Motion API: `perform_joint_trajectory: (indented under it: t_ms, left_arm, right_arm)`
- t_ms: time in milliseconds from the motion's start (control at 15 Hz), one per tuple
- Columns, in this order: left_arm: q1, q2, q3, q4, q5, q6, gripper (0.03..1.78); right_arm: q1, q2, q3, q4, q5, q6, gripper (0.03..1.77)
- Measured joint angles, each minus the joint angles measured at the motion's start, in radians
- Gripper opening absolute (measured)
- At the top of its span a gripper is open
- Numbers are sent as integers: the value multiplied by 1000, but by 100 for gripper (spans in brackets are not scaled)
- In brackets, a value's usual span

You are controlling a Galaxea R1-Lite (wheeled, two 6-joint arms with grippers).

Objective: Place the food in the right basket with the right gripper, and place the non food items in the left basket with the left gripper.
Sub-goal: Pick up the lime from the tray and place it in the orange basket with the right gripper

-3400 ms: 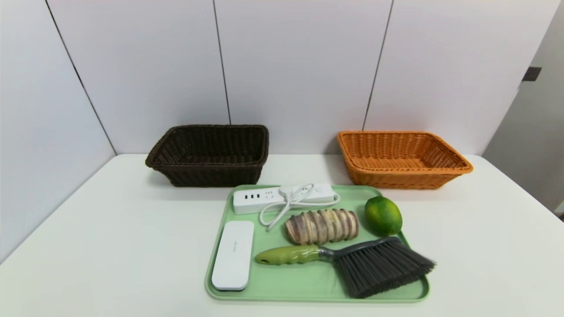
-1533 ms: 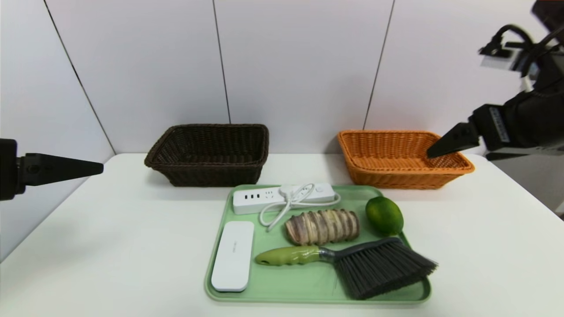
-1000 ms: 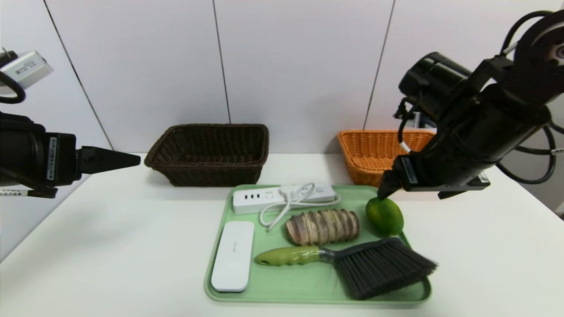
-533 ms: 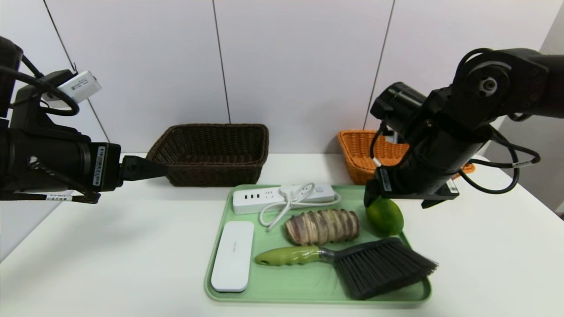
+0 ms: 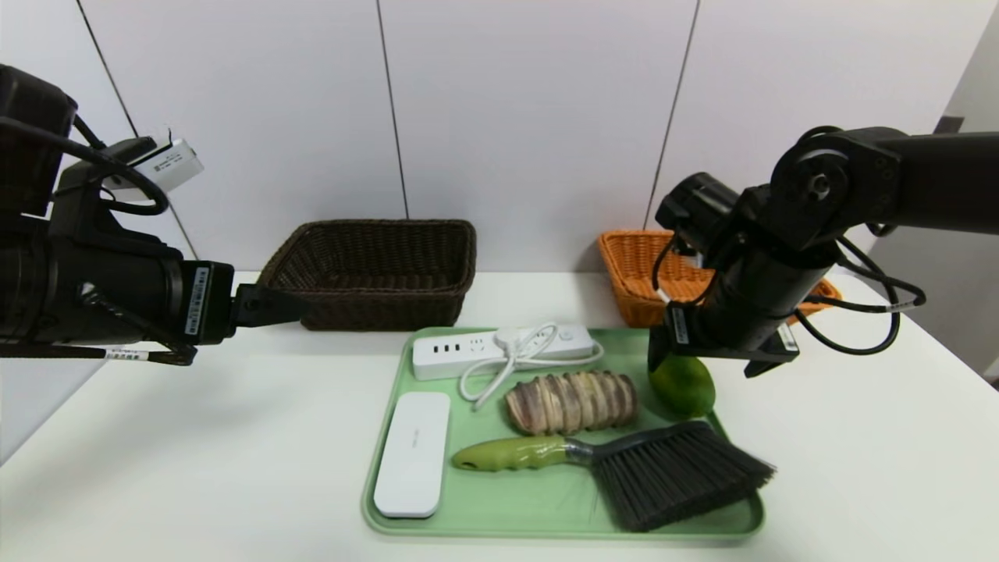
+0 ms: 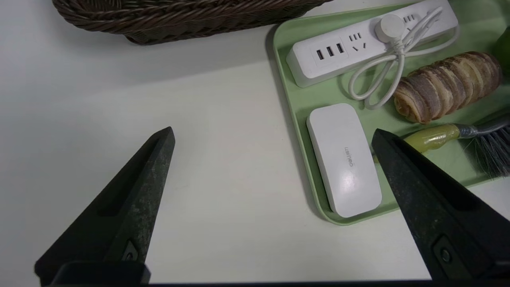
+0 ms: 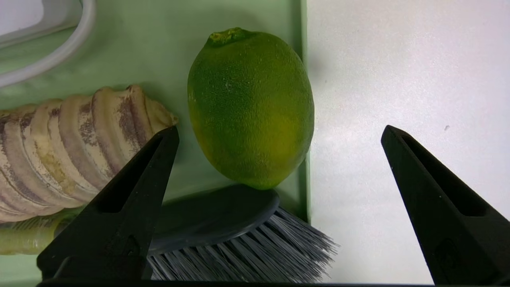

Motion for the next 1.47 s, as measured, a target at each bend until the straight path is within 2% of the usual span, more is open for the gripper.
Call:
perform_joint_trajectory:
  t_ms: [133,1133,1200,1333,1467]
  left_arm:
    - [-6,0,1,1,0,0,175]
    - [-18,-3,2,0,0,2,175]
    - [-18,-3,1,0,0,3,175]
    - [-18,-3,-2,0,1,4,175]
    - [-19,-3,-6,0,1,5,175]
  right_arm:
    - [-3,9,1,-1,16,0,175]
    - [4,68,-5,-33,13,0,173]
    - [6,69,-5,-34,17,1,151]
    - [8,71,-5,-34,19,1,120]
    - [7,72,-4,-33,18,3,105]
